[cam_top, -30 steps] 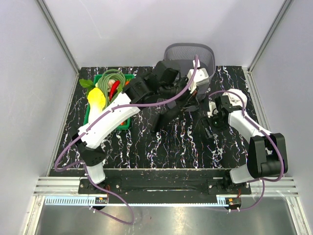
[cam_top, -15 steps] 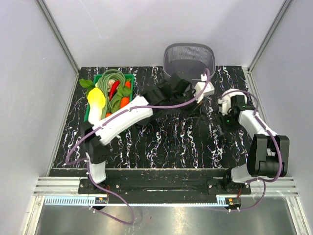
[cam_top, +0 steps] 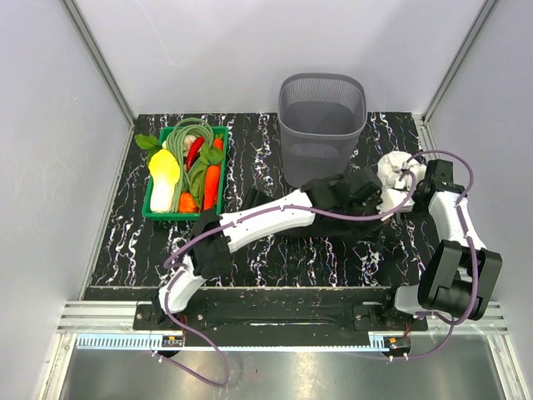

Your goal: Put the trash bags into the trash bin

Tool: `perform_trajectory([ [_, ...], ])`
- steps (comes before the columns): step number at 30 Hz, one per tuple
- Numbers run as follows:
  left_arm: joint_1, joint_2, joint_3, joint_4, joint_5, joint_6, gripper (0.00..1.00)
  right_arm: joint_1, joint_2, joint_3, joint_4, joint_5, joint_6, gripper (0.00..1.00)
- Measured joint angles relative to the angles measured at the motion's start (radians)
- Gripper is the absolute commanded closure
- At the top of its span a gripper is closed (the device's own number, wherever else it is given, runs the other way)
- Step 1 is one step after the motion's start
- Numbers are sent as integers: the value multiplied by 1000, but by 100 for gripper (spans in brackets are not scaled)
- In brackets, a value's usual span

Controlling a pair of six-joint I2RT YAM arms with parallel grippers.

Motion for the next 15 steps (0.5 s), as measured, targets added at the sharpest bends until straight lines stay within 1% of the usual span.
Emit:
perform_trajectory([
  [3, -47, 18, 91, 17, 1, -5, 100, -42, 0, 24, -2, -1, -3, 27],
  [4, -58, 22, 111, 24, 1, -5, 98, -53, 0, 32, -1, -2, -3, 27],
  [6, -70, 27, 137, 42, -1, -6, 97, -66, 0, 44, 0, -5, -4, 27],
  [15, -53, 119, 149, 74, -109, 27, 95, -68, 0, 45, -1, -27, -11, 27],
])
